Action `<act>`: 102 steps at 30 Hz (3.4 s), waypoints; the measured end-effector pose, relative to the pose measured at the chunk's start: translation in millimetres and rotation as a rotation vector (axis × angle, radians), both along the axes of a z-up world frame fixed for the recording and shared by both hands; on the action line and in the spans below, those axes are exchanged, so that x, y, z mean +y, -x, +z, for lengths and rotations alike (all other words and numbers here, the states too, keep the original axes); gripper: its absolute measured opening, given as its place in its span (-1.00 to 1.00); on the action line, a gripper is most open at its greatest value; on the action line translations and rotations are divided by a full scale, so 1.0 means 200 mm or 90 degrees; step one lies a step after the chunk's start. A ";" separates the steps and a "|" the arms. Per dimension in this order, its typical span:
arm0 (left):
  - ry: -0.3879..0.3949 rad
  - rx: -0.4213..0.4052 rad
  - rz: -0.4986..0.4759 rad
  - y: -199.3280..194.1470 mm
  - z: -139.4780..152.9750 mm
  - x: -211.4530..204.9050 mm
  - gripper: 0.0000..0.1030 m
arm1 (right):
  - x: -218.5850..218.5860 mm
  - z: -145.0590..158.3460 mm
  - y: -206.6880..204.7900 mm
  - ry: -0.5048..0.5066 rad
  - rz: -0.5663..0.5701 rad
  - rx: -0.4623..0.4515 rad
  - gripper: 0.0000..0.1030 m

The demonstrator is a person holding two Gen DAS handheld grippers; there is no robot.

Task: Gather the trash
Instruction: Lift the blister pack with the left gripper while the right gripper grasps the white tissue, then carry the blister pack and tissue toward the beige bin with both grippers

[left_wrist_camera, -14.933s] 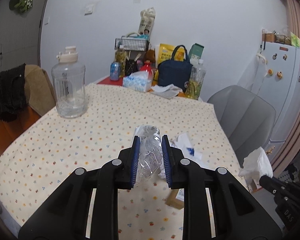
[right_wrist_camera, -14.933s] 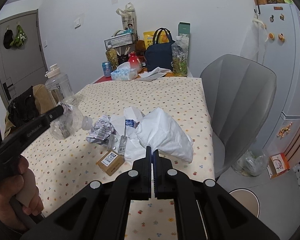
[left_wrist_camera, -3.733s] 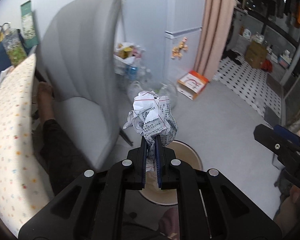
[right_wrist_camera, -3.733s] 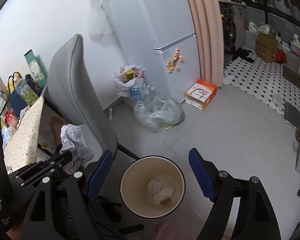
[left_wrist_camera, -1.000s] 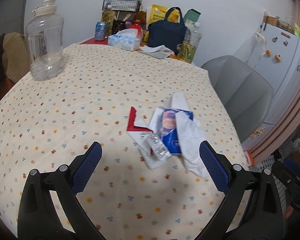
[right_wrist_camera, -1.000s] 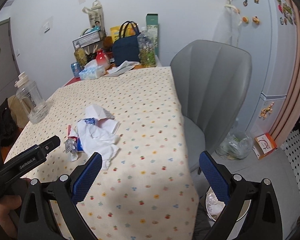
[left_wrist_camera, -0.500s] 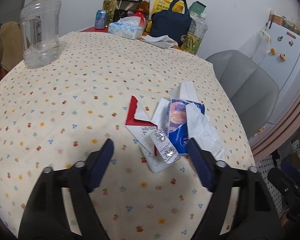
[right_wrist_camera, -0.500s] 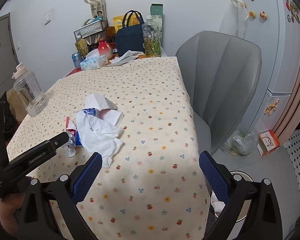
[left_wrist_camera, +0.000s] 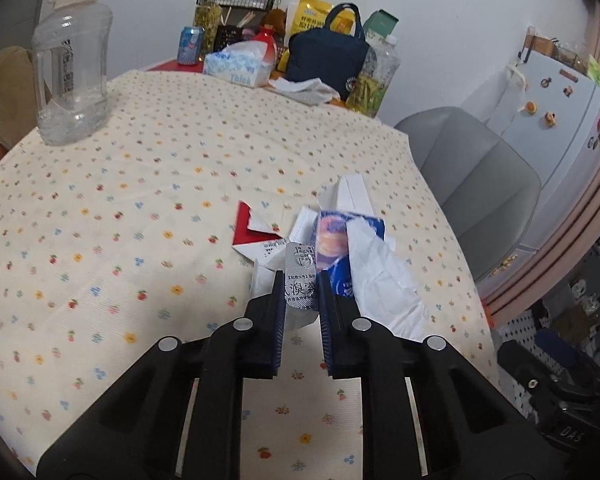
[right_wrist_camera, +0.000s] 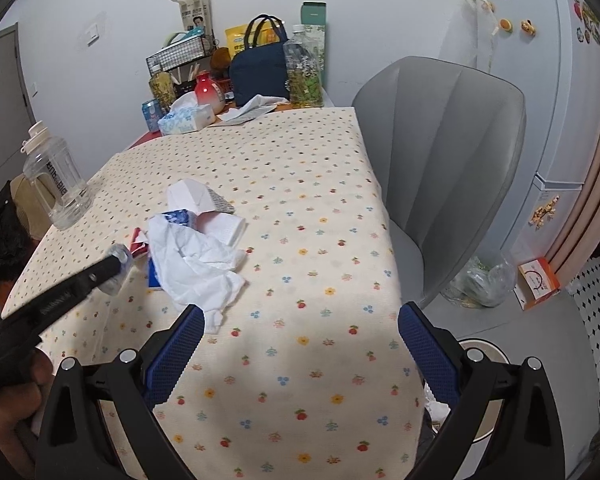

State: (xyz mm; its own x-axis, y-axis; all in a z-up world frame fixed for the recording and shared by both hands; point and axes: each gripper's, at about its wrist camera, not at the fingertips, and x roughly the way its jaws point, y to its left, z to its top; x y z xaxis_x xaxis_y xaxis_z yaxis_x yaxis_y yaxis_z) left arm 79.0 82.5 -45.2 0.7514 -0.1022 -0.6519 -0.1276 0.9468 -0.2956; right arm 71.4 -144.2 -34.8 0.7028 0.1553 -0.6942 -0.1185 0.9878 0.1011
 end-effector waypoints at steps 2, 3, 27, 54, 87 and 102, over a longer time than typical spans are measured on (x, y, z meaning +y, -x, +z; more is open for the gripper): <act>-0.002 -0.009 0.005 0.02 0.03 0.03 -0.69 | 0.03 0.00 0.00 -0.001 0.009 -0.002 0.85; -0.005 -0.013 0.010 0.04 0.04 0.04 -0.69 | 0.04 0.00 0.00 -0.001 0.012 -0.001 0.85; -0.039 0.048 0.097 0.06 -0.10 0.34 -0.69 | 0.37 -0.15 -0.16 -0.004 0.099 0.043 0.75; -0.068 -0.003 0.060 0.10 0.07 0.11 -0.69 | 0.26 -0.01 -0.01 -0.005 0.134 0.014 -0.88; -0.098 -0.036 -0.125 -0.04 0.20 -0.69 -0.69 | -0.50 0.07 0.11 -0.046 -0.035 -0.020 -0.88; -0.129 -0.015 -0.213 -0.14 0.14 -1.12 -0.69 | -0.88 -0.05 0.09 -0.078 -0.120 0.005 -0.88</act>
